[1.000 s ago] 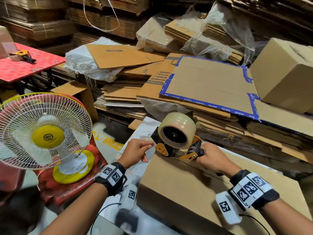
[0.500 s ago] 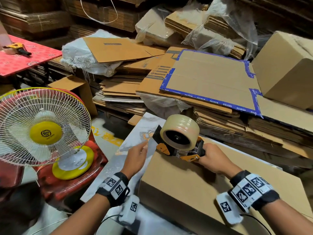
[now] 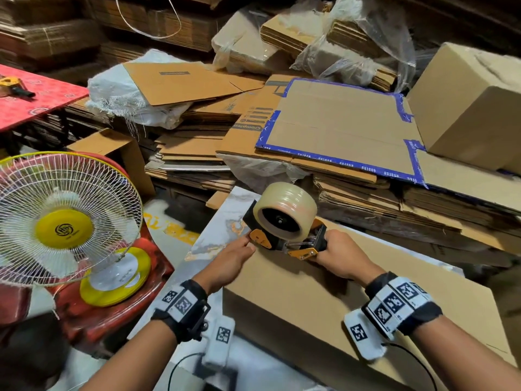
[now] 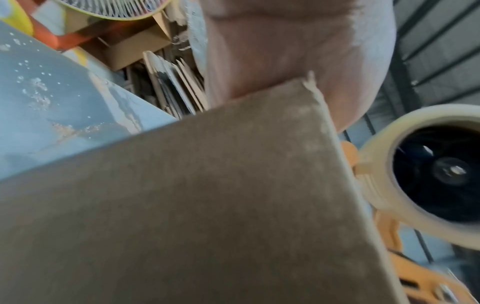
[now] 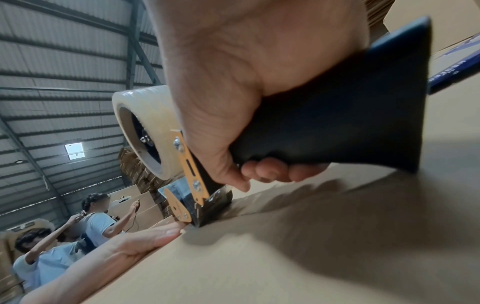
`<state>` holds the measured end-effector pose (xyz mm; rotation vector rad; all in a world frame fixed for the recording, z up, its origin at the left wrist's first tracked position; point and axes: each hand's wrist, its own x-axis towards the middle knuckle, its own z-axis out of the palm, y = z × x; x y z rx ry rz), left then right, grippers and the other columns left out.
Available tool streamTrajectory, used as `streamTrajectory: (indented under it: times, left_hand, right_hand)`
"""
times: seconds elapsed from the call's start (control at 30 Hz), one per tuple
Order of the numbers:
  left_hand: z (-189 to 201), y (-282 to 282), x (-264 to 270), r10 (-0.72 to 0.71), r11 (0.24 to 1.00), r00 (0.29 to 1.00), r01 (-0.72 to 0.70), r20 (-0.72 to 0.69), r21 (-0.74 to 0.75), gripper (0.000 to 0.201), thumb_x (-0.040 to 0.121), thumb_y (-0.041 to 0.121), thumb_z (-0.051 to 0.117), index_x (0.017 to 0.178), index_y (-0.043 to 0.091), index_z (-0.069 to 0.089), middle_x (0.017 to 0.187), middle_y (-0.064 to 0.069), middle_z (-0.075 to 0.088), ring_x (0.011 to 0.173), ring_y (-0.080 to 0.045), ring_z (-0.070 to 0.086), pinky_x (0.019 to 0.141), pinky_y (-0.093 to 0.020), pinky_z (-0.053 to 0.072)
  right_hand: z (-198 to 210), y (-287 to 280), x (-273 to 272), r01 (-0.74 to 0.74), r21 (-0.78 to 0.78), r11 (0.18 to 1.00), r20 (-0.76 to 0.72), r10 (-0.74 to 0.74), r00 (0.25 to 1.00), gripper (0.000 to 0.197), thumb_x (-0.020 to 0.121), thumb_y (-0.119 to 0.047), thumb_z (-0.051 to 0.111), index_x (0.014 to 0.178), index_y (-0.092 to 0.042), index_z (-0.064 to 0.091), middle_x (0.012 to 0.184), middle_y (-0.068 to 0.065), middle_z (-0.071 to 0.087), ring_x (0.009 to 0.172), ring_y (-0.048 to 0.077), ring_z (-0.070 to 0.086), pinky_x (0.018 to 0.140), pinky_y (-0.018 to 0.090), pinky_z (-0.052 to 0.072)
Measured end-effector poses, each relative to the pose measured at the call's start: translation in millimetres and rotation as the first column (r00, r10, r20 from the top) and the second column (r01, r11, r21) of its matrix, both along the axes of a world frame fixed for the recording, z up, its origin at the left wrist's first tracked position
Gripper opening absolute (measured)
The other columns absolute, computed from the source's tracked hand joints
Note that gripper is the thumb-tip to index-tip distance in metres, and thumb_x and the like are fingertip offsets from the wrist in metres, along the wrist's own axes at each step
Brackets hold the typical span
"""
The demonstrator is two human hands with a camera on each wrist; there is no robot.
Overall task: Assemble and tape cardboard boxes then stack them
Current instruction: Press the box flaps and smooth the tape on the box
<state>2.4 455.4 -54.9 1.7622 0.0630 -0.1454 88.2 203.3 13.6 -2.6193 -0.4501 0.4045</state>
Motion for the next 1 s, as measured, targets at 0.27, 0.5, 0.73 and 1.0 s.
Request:
streamTrajectory:
  times: [0.27,0.5,0.73,1.0]
  left_hand:
    - [0.6,20.8,24.1,-0.003,1.0,0.996,0.003,-0.085,-0.003,0.044,0.102,0.036,0.049,0.144,0.024,0.056,0.143,0.006,0.059,0.132,-0.012,0.053,0.117,-0.035,0.036]
    - [8.3,15.5,21.4,-0.016,0.982,0.987,-0.015,-0.16,-0.189,0.022,0.106,0.016,0.047,0.114,0.01,0.067,0.12,0.0,0.07,0.114,-0.019,0.062,0.108,-0.035,0.043]
    - [27.3,-4.4,21.8,-0.317,0.619,0.937,0.085,0.15,0.781,0.053,0.105,0.038,0.042,0.152,0.012,0.036,0.168,-0.004,0.014,0.156,-0.022,0.006,0.125,-0.042,0.008]
    - [32.1,-8.5,22.8,-0.489,0.339,0.869,0.112,0.073,0.934,0.059,0.103,0.059,0.029,0.131,0.012,0.052,0.152,-0.008,0.037,0.146,-0.029,0.026,0.124,-0.052,0.015]
  right_hand:
    - [-5.2,9.5,8.9,0.054,-0.002,0.999,0.01,-0.054,0.999,0.037,0.078,-0.051,0.078,0.083,-0.017,0.066,0.078,0.002,0.067,0.074,0.022,0.062,0.06,0.036,0.049]
    - [5.6,-30.7,-6.3,0.068,-0.013,0.998,-0.013,-0.068,0.998,0.034,0.077,-0.049,0.08,0.077,-0.017,0.067,0.075,0.002,0.069,0.073,0.022,0.063,0.065,0.038,0.051]
    - [3.6,-31.4,-6.7,0.091,-0.076,0.993,0.019,-0.09,0.996,0.028,0.081,-0.044,0.078,0.085,-0.019,0.066,0.083,0.002,0.069,0.075,0.019,0.063,0.07,0.043,0.057]
    - [10.9,-31.8,-12.7,0.076,-0.07,0.995,0.021,-0.075,0.997,0.027,0.084,-0.044,0.076,0.081,-0.02,0.064,0.082,0.003,0.068,0.073,0.02,0.061,0.061,0.035,0.049]
